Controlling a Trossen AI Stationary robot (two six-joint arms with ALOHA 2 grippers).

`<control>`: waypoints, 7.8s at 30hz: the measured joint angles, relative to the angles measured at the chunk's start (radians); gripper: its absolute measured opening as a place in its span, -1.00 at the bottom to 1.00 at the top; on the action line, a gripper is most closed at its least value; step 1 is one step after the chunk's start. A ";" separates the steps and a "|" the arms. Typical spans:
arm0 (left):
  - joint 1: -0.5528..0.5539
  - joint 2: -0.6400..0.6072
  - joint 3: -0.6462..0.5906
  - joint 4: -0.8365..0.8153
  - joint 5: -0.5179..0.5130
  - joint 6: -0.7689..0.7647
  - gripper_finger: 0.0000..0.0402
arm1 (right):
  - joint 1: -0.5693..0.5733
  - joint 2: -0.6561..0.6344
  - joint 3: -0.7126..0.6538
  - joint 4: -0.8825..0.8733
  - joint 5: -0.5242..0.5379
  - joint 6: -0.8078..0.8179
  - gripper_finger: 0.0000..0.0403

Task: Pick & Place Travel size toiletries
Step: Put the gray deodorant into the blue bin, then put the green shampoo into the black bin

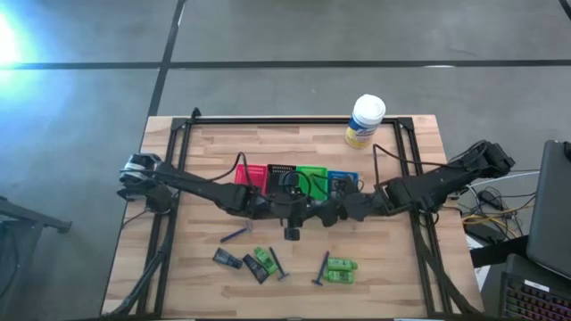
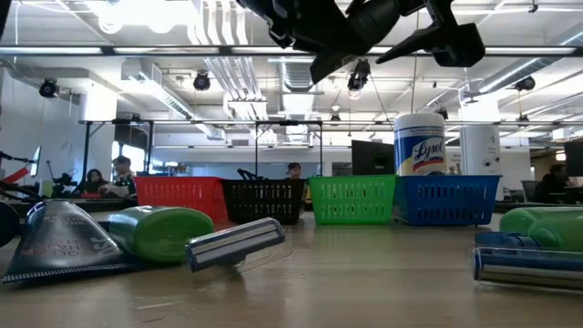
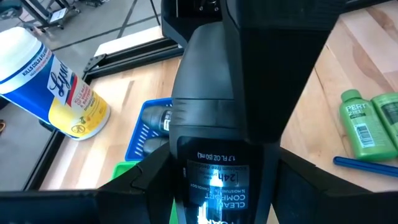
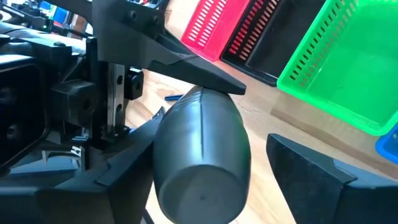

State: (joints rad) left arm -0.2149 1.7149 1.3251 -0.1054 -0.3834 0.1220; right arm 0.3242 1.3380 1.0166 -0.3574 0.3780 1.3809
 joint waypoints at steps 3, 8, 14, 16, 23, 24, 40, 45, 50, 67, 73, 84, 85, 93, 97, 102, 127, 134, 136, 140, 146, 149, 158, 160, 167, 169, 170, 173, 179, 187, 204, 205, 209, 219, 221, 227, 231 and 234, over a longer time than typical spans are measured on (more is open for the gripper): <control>0.005 0.000 -0.001 0.001 0.014 0.009 0.03 | -0.012 0.000 -0.004 0.003 -0.011 -0.001 0.39; 0.015 0.004 -0.003 0.004 0.019 0.016 0.03 | -0.022 0.000 -0.005 0.003 -0.021 -0.004 0.27; 0.024 0.005 -0.003 0.006 0.071 0.019 0.04 | -0.022 0.000 -0.005 0.005 -0.023 -0.005 0.02; 0.024 0.005 -0.004 0.006 0.060 0.020 0.13 | -0.022 0.000 -0.006 0.005 -0.023 -0.012 -0.03; 0.030 0.003 -0.004 -0.030 0.058 0.011 0.42 | -0.022 -0.001 -0.009 -0.066 -0.011 -0.026 -0.03; 0.030 0.003 -0.004 -0.058 0.057 0.011 0.43 | -0.022 -0.001 -0.009 -0.099 -0.008 -0.022 -0.03; 0.016 0.001 -0.018 -0.408 0.061 -0.140 0.43 | -0.038 0.015 -0.028 -0.508 0.207 0.107 -0.03; 0.016 0.000 -0.068 -0.438 0.076 -0.151 0.41 | -0.065 0.107 -0.039 -0.502 0.222 0.096 -0.02; 0.016 -0.018 -0.106 -0.445 0.100 -0.161 0.37 | -0.063 0.200 -0.030 -0.497 0.275 0.127 -0.01; 0.021 -0.163 -0.303 -0.445 0.187 -0.183 0.37 | -0.060 0.296 -0.009 -0.499 0.300 0.189 0.49; 0.008 -0.200 -0.345 -0.463 0.245 -0.224 0.37 | -0.047 0.259 -0.007 -0.498 0.299 0.144 0.75; -0.192 -0.257 -0.355 -0.571 0.308 -0.270 0.37 | 0.067 0.200 0.011 -0.457 0.206 -0.055 0.77; -0.218 -0.254 -0.358 -0.556 0.310 -0.279 0.37 | 0.080 0.201 0.011 -0.454 0.189 -0.071 0.76; -0.367 -0.192 -0.351 -0.421 0.273 -0.467 0.37 | 0.180 0.208 0.015 -0.454 -0.012 -0.058 0.69; -0.389 -0.167 -0.344 -0.424 0.265 -0.498 0.37 | 0.247 0.216 0.019 -0.399 -0.166 -0.199 0.70; -0.388 -0.161 -0.343 -0.426 0.234 -0.532 0.37 | 0.328 0.273 0.011 -0.324 -0.201 -0.419 0.74; -0.387 -0.162 -0.332 -0.421 0.027 -0.549 0.37 | 0.326 0.466 0.011 -0.248 -0.230 -0.585 0.27; -0.368 -0.163 -0.344 -0.464 0.038 -0.541 0.36 | 0.282 0.472 0.012 -0.239 -0.286 -0.629 -0.01; -0.359 -0.171 -0.355 -0.467 0.046 -0.540 0.36 | 0.271 0.465 0.010 -0.240 -0.290 -0.629 -0.11; -0.338 -0.194 -0.369 -0.467 0.046 -0.533 0.36 | 0.255 0.452 0.009 -0.235 -0.286 -0.624 -0.28; -0.303 -0.223 -0.373 -0.468 0.050 -0.477 0.36 | 0.235 0.406 0.009 -0.255 -0.299 -0.565 -0.31; -0.274 -0.248 -0.373 -0.462 0.054 -0.464 0.36 | 0.214 0.353 0.009 -0.269 -0.283 -0.549 -0.30; -0.096 -0.283 -0.372 -0.112 0.199 -0.285 0.36 | 0.084 0.196 0.008 -0.228 -0.257 -0.578 -0.30; -0.099 -0.282 -0.370 -0.008 0.201 -0.049 0.36 | 0.051 0.174 0.008 -0.184 -0.328 -0.607 -0.30; -0.091 -0.226 -0.331 0.115 0.202 0.372 0.36 | -0.026 0.134 0.008 -0.065 -0.497 -0.629 -0.30; -0.088 -0.203 -0.310 0.115 0.202 0.418 0.36 | -0.041 0.135 0.008 -0.042 -0.514 -0.629 -0.30; -0.085 -0.188 -0.299 0.131 0.204 0.443 0.36 | -0.049 0.136 0.008 -0.029 -0.526 -0.629 -0.30; -0.078 -0.153 -0.268 0.152 0.209 0.487 0.36 | -0.066 0.136 0.008 -0.012 -0.541 -0.629 -0.30; -0.066 -0.110 -0.222 0.167 0.201 0.541 0.36 | -0.073 0.136 0.008 -0.001 -0.559 -0.625 -0.30; -0.052 -0.048 -0.183 0.194 0.230 0.575 0.36 | -0.072 0.135 0.015 0.009 -0.566 -0.617 -0.30; -0.056 -0.027 -0.150 0.193 0.229 0.601 -0.20 | -0.078 0.135 0.036 0.010 -0.571 -0.621 -0.30; -0.059 -0.027 -0.150 0.193 0.229 0.601 -0.23 | -0.080 0.135 0.036 0.010 -0.571 -0.621 -0.30; -0.067 -0.027 -0.150 0.196 0.224 0.601 -0.27 | -0.086 0.135 0.036 0.013 -0.575 -0.620 -0.29; -0.068 -0.028 -0.150 0.191 0.218 0.614 -0.19 | -0.102 0.135 0.035 0.011 -0.577 -0.621 -0.29; -0.068 -0.029 -0.150 0.185 0.216 0.614 -0.23 | -0.107 0.135 0.034 0.012 -0.577 -0.622 -0.29; -0.068 -0.029 -0.150 0.176 0.203 0.614 -0.39 | -0.118 0.137 0.034 0.010 -0.577 -0.627 -0.29; -0.068 -0.030 -0.150 0.170 0.196 0.614 -0.42 | -0.123 0.137 0.034 0.010 -0.572 -0.629 -0.26; -0.069 -0.032 -0.150 0.145 0.162 0.609 -0.43 | -0.123 0.137 0.034 0.010 -0.556 -0.629 -0.17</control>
State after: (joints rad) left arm -0.2836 1.6825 1.1751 0.0398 -0.2216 0.7307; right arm 0.2008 1.4750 1.0504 -0.3470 -0.1779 0.7522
